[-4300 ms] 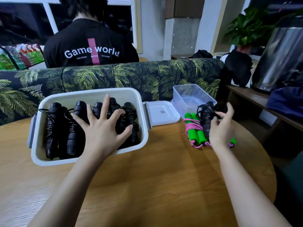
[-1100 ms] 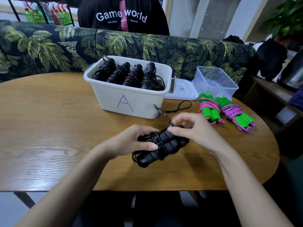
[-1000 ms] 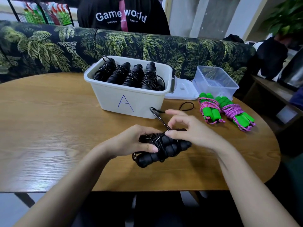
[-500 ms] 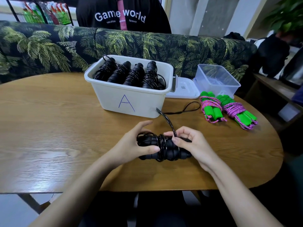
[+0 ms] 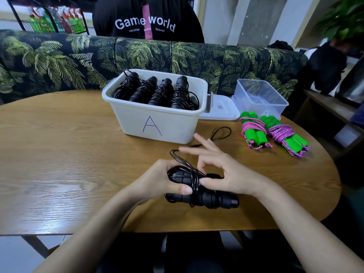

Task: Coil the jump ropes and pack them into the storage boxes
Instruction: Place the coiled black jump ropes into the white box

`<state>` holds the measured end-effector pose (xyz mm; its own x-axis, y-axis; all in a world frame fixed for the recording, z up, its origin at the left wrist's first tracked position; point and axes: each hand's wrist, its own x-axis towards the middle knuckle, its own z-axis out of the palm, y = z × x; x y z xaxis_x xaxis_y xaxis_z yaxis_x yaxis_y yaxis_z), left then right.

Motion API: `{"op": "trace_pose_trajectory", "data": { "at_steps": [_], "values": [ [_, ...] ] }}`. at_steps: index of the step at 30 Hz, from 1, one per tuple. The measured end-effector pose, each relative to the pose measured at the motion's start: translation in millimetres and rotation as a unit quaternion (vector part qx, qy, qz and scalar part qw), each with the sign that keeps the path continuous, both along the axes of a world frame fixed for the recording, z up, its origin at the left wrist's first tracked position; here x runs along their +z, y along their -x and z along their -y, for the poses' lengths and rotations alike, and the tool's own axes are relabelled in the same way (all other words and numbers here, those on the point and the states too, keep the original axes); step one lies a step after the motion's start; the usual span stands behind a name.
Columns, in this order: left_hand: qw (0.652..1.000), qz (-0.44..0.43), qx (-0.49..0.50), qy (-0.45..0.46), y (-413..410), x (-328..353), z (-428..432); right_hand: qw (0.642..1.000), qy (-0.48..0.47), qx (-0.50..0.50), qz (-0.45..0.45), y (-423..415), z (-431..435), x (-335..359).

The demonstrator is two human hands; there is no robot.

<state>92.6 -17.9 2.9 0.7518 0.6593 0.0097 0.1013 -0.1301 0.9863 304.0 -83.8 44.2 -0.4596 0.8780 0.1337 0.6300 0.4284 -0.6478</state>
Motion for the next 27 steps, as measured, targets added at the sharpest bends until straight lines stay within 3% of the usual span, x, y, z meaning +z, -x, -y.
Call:
{"op": "trace_pose_trajectory", "data": {
  "at_steps": [8, 12, 16, 22, 24, 27],
  "values": [
    [0.997, 0.012, -0.046, 0.068, 13, 8, -1, 0.993, 0.090, 0.060, -0.052, 8, -4, 22],
    [0.994, -0.009, -0.070, 0.084, 17, 14, 2, 0.994, 0.080, 0.063, -0.033, 14, -2, 27],
    [0.993, -0.065, -0.076, 0.068, 13, 22, 6, 0.993, -0.009, 0.089, 0.074, 25, -11, 21],
    [0.993, -0.064, -0.082, 0.059, 10, 27, 10, 0.973, -0.168, 0.075, 0.137, 26, -19, 14],
    [0.994, -0.058, -0.079, 0.040, 10, 30, 11, 0.966, -0.232, 0.052, 0.107, 26, -21, 10],
    [0.996, -0.055, -0.068, 0.008, 13, 37, 12, 0.966, -0.247, -0.064, -0.024, 14, -26, 12]
  ]
}}
